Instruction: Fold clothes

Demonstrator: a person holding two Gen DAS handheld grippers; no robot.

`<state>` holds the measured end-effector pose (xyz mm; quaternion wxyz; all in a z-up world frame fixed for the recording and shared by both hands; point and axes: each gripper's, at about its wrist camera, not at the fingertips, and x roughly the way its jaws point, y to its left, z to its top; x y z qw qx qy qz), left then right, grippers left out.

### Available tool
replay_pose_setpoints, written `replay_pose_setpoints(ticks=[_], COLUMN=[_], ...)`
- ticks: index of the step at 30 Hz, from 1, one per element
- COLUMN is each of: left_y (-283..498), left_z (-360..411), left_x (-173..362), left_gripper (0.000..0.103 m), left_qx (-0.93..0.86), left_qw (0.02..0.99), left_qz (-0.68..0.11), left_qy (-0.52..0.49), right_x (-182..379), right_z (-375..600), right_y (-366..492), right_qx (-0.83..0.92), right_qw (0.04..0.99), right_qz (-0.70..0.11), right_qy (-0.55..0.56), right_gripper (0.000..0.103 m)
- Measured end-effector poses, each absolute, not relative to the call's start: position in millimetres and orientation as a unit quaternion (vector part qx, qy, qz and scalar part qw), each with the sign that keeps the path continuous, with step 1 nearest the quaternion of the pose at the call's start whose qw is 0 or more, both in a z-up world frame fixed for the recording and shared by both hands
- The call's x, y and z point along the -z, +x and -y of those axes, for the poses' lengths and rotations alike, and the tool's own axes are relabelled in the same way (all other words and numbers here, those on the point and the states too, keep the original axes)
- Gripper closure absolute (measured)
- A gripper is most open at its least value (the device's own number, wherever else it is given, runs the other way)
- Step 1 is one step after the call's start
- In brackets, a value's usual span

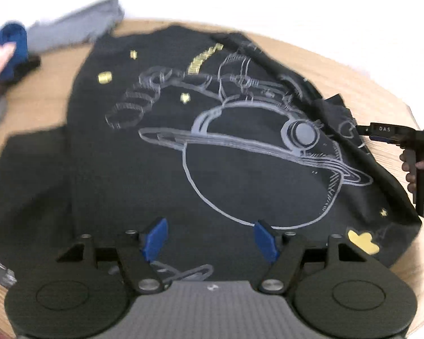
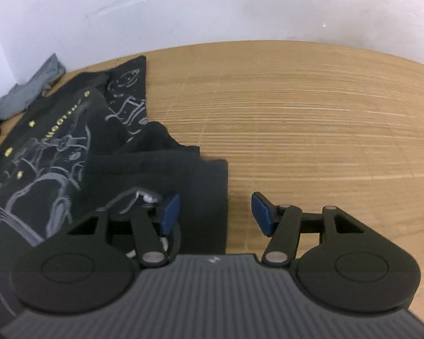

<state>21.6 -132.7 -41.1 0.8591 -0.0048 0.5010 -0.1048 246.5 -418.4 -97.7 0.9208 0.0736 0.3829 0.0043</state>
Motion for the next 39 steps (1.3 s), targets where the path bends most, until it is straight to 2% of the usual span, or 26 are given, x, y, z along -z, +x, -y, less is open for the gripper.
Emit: replay_pose_setpoints(ticks=[1, 2, 3, 4, 10, 13, 15, 18, 22, 24, 25, 26, 28, 33, 39], left_y=[28, 29, 29, 29, 30, 32, 31, 27, 24, 24, 25, 25, 24, 18, 6], left_z=[135, 137, 138, 140, 154, 167, 177, 196, 222, 230, 233, 235, 241, 234, 223], left_x=[47, 50, 53, 57, 66, 72, 73, 75, 76, 76, 76, 77, 77, 76, 75], left_gripper=[0.034, 0.034, 0.034, 0.034, 0.033, 0.033, 0.030, 0.027, 0.026, 0.026, 0.026, 0.026, 0.026, 0.026, 0.026], left_qx=[0.104, 0.102, 0.099, 0.096, 0.104, 0.112, 0.122, 0.144, 0.171, 0.176, 0.177, 0.178, 0.173, 0.159, 0.146], left_qw=[0.856, 0.854, 0.852, 0.850, 0.839, 0.832, 0.832, 0.828, 0.822, 0.821, 0.820, 0.820, 0.820, 0.820, 0.822], left_qz=[-0.507, -0.510, -0.514, -0.517, -0.535, -0.543, -0.541, -0.540, -0.538, -0.538, -0.538, -0.537, -0.539, -0.544, -0.544], left_qy=[-0.017, -0.013, -0.007, 0.000, 0.000, 0.009, 0.022, 0.048, 0.076, 0.078, 0.081, 0.084, 0.089, 0.084, 0.085], right_x=[101, 102, 101, 99, 79, 66, 62, 65, 66, 70, 73, 77, 85, 97, 89], right_z=[416, 415, 417, 422, 461, 508, 541, 587, 611, 600, 590, 578, 551, 485, 434], right_y=[250, 249, 246, 242, 214, 194, 179, 163, 135, 125, 120, 118, 118, 131, 139], right_qx=[-0.009, -0.015, -0.020, -0.026, 0.021, 0.117, 0.214, 0.308, 0.259, 0.194, 0.163, 0.139, 0.104, 0.081, 0.113], right_qw=[0.920, 0.923, 0.924, 0.923, 0.935, 0.932, 0.922, 0.897, 0.883, 0.884, 0.885, 0.885, 0.885, 0.896, 0.930], right_qz=[-0.385, -0.377, -0.371, -0.366, -0.310, -0.277, -0.261, -0.265, -0.289, -0.314, -0.322, -0.330, -0.345, -0.368, -0.336], right_qy=[0.068, 0.069, 0.088, 0.114, 0.170, 0.203, 0.187, 0.177, 0.264, 0.286, 0.295, 0.298, 0.293, 0.234, 0.097], right_gripper=[0.049, 0.074, 0.092, 0.099, 0.099, 0.100, 0.100, 0.099, 0.096, 0.093, 0.084, 0.071, 0.054, 0.052, 0.052])
